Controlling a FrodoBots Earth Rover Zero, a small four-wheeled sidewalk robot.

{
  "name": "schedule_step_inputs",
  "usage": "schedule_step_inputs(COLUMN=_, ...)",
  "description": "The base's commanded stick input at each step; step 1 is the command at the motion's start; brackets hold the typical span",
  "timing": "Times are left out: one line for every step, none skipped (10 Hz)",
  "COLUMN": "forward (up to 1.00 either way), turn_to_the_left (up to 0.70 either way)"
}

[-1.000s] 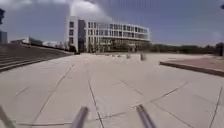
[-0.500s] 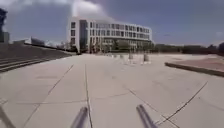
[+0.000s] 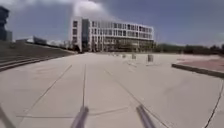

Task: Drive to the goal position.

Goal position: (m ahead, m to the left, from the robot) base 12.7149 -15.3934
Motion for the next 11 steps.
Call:
schedule_step_inputs(forward=0.7, turn_to_the_left=0.0)
schedule_step_inputs(forward=0.7, turn_to_the_left=0.0)
schedule_step_inputs(forward=0.7, turn_to_the_left=0.0)
schedule_step_inputs(forward=0.7, turn_to_the_left=0.0)
schedule_step_inputs(forward=0.7, turn_to_the_left=0.0)
schedule_step_inputs(forward=0.7, turn_to_the_left=0.0)
schedule_step_inputs(forward=0.7, turn_to_the_left=-0.05)
schedule_step_inputs(forward=0.7, turn_to_the_left=-0.35)
schedule_step_inputs(forward=0.7, turn_to_the_left=-0.35)
schedule_step_inputs(forward=0.7, turn_to_the_left=-0.35)
schedule_step_inputs(forward=0.7, turn_to_the_left=-0.35)
